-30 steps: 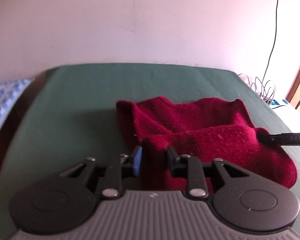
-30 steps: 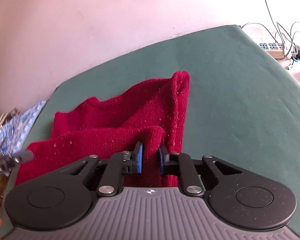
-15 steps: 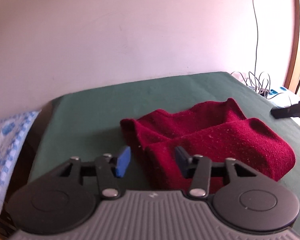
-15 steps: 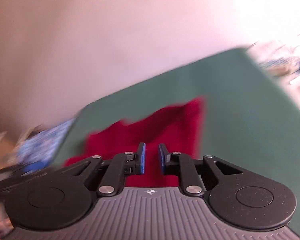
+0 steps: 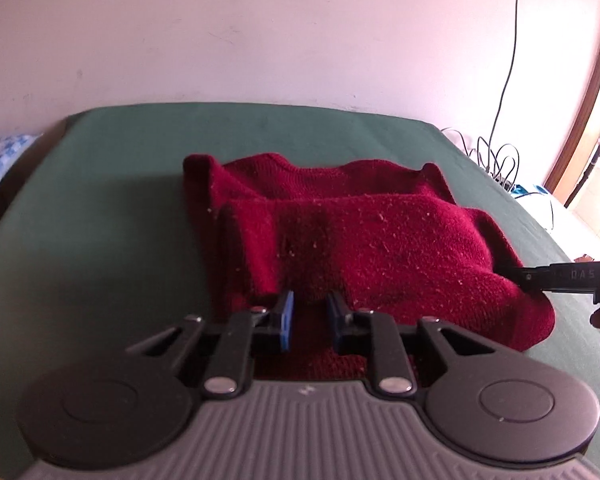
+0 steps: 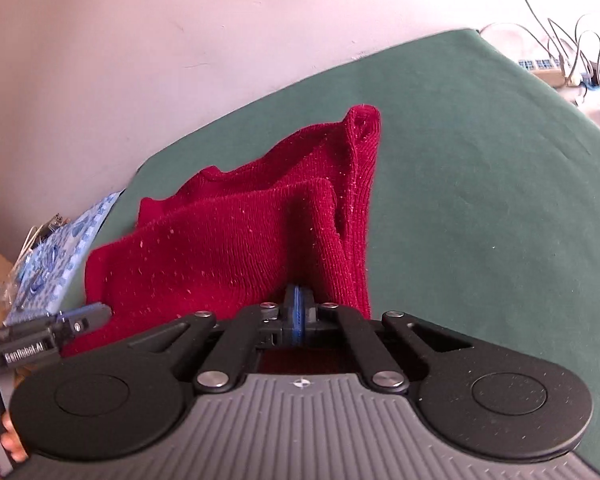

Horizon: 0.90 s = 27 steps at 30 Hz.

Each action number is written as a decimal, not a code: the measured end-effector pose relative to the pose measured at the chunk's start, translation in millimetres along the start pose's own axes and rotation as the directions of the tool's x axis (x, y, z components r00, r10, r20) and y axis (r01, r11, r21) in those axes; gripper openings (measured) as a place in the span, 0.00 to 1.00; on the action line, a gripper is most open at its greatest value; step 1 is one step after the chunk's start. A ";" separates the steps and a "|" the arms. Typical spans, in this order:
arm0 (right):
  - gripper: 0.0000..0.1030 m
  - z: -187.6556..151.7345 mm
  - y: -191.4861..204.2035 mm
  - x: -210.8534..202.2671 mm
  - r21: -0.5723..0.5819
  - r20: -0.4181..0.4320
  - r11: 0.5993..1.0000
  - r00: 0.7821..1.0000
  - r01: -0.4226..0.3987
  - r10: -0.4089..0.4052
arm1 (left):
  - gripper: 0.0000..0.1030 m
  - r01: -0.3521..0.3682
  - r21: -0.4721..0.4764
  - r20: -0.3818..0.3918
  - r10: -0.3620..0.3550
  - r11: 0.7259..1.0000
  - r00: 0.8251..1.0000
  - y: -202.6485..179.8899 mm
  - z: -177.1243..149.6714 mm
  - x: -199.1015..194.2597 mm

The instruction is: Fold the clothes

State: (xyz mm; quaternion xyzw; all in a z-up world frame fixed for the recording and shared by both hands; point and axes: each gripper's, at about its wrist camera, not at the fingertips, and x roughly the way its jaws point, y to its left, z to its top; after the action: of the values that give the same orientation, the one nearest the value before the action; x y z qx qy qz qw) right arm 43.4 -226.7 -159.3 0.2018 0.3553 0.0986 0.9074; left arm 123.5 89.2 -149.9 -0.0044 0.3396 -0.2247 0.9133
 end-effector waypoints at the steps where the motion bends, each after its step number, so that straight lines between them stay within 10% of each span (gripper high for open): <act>1: 0.00 1.4 0.6 -0.1 0.001 -0.003 1.000 1.000 0.001 -0.001 | 0.22 -0.005 0.018 0.001 0.005 1.000 1.000 -1.6 0.3 1.2; 6: 0.00 13.3 12.1 -15.0 -0.036 0.020 0.999 1.000 0.002 -0.001 | 0.22 -0.017 0.024 0.011 0.017 1.000 1.000 3.7 8.6 -21.5; 10: 0.34 15.7 20.3 -38.0 -0.122 0.071 0.991 0.996 0.063 -0.054 | 0.33 -0.084 0.034 0.044 0.083 0.996 0.996 12.4 0.7 -55.5; 27: 0.31 -12.6 7.4 -41.2 -0.176 -0.063 0.983 0.998 -0.042 0.031 | 0.62 0.006 -0.130 -0.049 -0.013 0.991 0.999 36.5 -33.1 -60.2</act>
State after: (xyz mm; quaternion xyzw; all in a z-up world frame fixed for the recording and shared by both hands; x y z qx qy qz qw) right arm 4.5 -229.6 -139.5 0.1235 0.3684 0.1524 0.9088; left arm 77.5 151.7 -144.1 -0.0600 0.3760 -0.2064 0.9014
